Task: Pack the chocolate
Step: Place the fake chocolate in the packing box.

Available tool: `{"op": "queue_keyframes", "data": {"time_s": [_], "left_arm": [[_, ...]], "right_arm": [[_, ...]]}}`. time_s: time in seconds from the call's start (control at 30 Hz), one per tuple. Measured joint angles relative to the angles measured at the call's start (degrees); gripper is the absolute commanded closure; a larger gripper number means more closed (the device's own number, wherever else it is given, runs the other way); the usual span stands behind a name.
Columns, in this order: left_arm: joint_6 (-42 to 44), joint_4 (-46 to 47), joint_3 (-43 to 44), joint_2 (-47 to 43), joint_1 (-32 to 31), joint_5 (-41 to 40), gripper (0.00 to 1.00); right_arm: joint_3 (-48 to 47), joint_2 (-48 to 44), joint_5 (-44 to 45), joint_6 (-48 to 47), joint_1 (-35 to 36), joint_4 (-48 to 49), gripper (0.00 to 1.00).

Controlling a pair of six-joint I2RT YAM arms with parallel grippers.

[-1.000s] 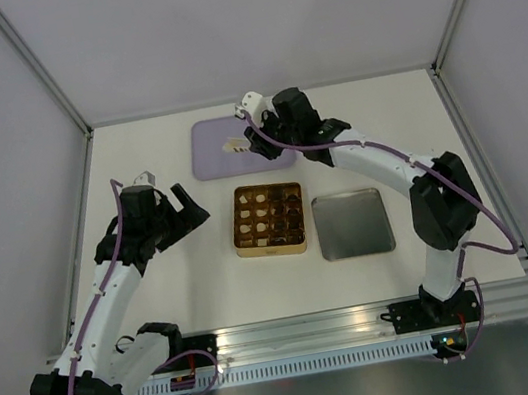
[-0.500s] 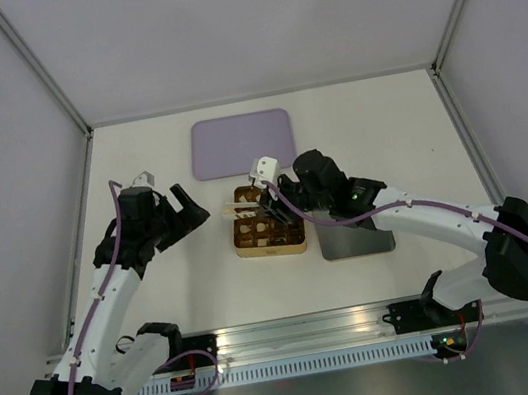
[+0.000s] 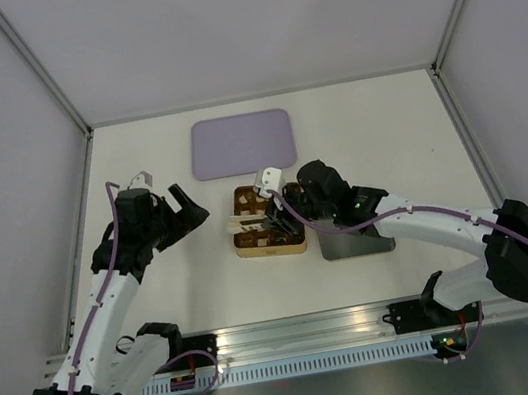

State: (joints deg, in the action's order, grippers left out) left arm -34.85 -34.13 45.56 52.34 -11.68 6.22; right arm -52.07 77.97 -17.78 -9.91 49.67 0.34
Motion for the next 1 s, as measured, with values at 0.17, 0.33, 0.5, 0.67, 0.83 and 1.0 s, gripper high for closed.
{"op": "queue_keyframes", "data": {"time_s": [0.17, 0.33, 0.5, 0.67, 0.83, 1.0], "left_arm": [[0.0, 0.0, 0.0, 0.0, 0.0, 0.0, 0.0], [0.0, 0.0, 0.0, 0.0, 0.0, 0.0, 0.0], [0.0, 0.0, 0.0, 0.02, 0.0, 0.0, 0.0], [0.0, 0.0, 0.0, 0.02, 0.0, 0.0, 0.0], [0.0, 0.0, 0.0, 0.02, 0.0, 0.0, 0.0], [0.0, 0.0, 0.0, 0.02, 0.0, 0.0, 0.0]], "right_arm": [[0.98, 1.16, -0.15, 0.02, 0.0, -0.15, 0.99], [1.11, 3.32, -0.22, 0.04, 0.0, -0.79, 0.99], [1.77, 4.2, -0.07, 0.09, 0.0, -0.04, 0.99], [2.05, 4.98, 0.02, 0.09, 0.0, 0.09, 0.98], [2.56, 4.98, 0.26, 0.09, 0.0, 0.15, 0.97], [3.02, 4.98, 0.61, 0.13, 0.0, 0.11, 0.95]]}}
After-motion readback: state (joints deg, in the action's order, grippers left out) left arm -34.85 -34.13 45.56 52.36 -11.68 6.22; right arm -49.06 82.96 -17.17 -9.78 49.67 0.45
